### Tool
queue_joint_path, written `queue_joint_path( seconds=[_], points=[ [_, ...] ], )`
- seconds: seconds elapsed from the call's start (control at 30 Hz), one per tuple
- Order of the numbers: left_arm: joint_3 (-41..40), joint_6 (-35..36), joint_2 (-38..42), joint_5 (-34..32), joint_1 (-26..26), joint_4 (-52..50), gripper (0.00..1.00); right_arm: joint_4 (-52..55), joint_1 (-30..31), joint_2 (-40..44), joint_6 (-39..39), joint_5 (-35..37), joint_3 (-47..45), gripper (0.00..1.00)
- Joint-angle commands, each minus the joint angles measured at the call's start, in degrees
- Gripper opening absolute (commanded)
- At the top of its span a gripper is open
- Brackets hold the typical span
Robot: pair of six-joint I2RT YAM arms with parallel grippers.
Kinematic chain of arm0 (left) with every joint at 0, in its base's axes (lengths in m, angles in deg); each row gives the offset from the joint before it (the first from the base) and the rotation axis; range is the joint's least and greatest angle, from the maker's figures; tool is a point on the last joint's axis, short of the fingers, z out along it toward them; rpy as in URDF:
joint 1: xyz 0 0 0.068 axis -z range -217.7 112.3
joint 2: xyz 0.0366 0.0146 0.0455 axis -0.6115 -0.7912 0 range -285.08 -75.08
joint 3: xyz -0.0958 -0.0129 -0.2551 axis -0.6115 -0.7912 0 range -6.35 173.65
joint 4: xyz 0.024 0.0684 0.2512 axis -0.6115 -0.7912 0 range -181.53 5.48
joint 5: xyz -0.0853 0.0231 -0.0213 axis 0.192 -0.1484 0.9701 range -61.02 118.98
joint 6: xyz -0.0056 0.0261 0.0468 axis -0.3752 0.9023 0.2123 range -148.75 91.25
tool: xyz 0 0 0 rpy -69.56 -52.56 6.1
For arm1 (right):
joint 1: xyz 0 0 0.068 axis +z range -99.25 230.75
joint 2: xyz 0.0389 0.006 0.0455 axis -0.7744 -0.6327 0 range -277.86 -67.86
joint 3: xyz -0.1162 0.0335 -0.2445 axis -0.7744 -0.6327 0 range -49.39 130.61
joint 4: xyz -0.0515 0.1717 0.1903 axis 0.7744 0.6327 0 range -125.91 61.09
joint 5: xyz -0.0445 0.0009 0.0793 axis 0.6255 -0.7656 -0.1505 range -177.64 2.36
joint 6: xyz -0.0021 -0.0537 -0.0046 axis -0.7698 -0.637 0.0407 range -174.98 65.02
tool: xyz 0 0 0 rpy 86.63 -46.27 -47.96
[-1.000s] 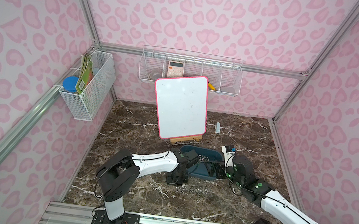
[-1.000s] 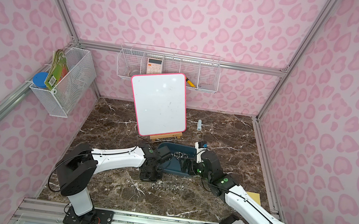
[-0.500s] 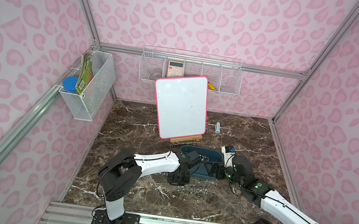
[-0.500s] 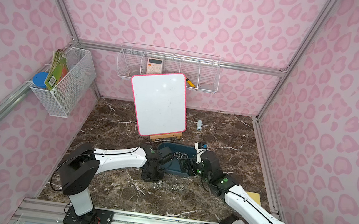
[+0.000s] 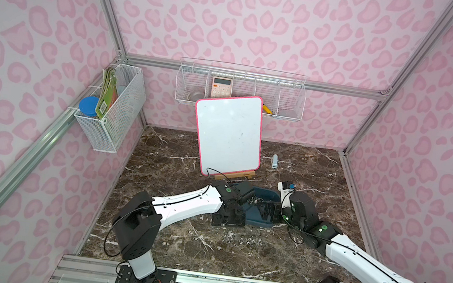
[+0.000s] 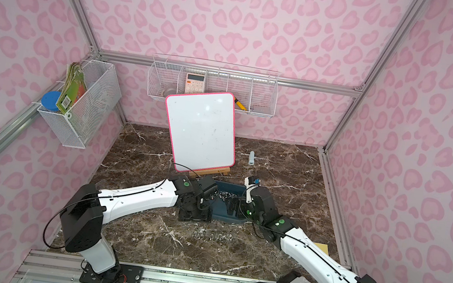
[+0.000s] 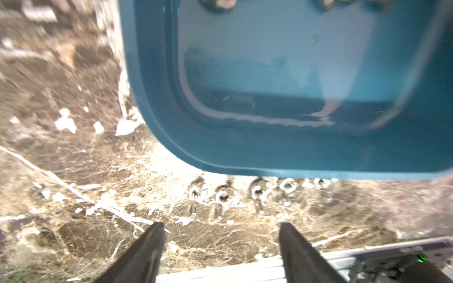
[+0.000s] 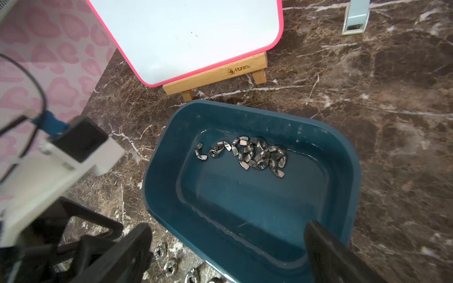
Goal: Take out the wing nut from the storage box
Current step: Place the wing nut at the center of the board, then pick up the wing nut from the storage box.
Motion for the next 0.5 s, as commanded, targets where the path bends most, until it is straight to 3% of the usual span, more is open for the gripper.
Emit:
queue_joint_path(
  seconds=[0.0, 0.23, 0.33, 0.4, 0.47],
  points=[
    [1.60, 1.61, 2.04, -3.16, -0.81, -2.75, 0.98, 1.89, 0.02, -2.13, -0.07, 1.37, 1.95, 0.99],
    [1.88, 0.86, 6.61, -4.19, -5.77, -2.21, 0.98, 4.73, 0.02, -10.25, 0.58, 1.65, 7.17, 0.98],
    [1.50, 0.79, 7.47, -3.31, -8.74, -2.69, 0.99, 7.52, 0.01, -15.14, -0.59, 1.28, 11.13, 0.87],
    [0.28, 1.05, 8.61, -3.38, -10.33, -1.58, 0.99, 8.27, -0.06, -18.29, -1.62, 1.36, 13.25, 0.72],
    [-2.07, 1.77, 10.85, -3.38, -11.79, 1.40, 0.99, 7.80, -0.07, -20.78, -3.13, 1.52, 14.56, 0.65]
  ],
)
